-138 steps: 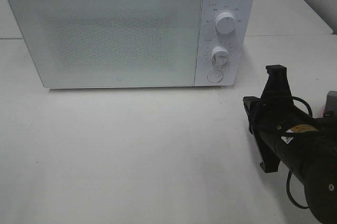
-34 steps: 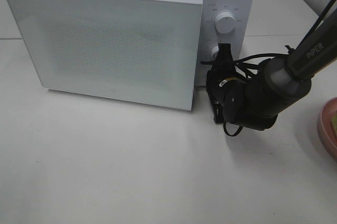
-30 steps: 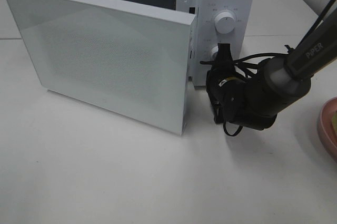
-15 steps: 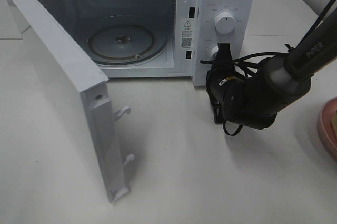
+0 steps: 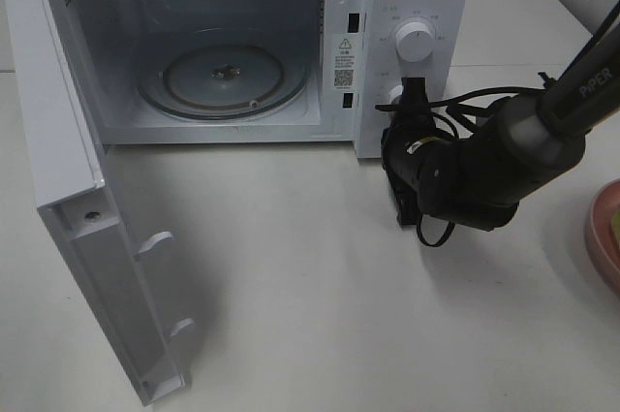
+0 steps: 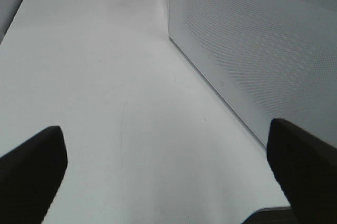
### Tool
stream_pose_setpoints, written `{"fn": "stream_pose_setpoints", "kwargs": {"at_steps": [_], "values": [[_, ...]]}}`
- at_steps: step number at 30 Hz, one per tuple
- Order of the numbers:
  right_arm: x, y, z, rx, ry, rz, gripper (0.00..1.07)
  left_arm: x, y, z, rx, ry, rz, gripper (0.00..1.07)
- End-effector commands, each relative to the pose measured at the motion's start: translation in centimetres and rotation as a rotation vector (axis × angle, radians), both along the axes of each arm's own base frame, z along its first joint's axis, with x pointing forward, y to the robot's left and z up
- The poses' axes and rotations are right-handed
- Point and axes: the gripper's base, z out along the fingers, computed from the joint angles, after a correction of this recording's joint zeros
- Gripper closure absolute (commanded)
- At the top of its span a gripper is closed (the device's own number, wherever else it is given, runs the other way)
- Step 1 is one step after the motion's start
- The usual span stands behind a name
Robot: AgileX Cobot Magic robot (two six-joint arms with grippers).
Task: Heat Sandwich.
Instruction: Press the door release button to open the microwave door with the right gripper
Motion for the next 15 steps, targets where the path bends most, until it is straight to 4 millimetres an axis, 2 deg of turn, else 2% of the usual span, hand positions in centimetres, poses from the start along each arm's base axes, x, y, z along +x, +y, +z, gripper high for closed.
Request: {"fn": "stream_pose_setpoints", "kwargs": {"at_steps": [1,9,15], "values": [[1.3,-0.4,2.8,0.006,-0.185,-0.018,1.07,-0.3,0.0,0.1,-0.006,-0.029,0.0,0.09],[-0.6,0.6,1.8,0.015,-0.125,0.019,1.07,-0.3,0.0,0.1,-0.006,-0.029,0.0,0.09],[-2.2,0.1,1.7,-0.002,-0.087,0.028,1.07,-0.3,0.0,0.1,-0.006,-0.029,0.0,0.09]]}}
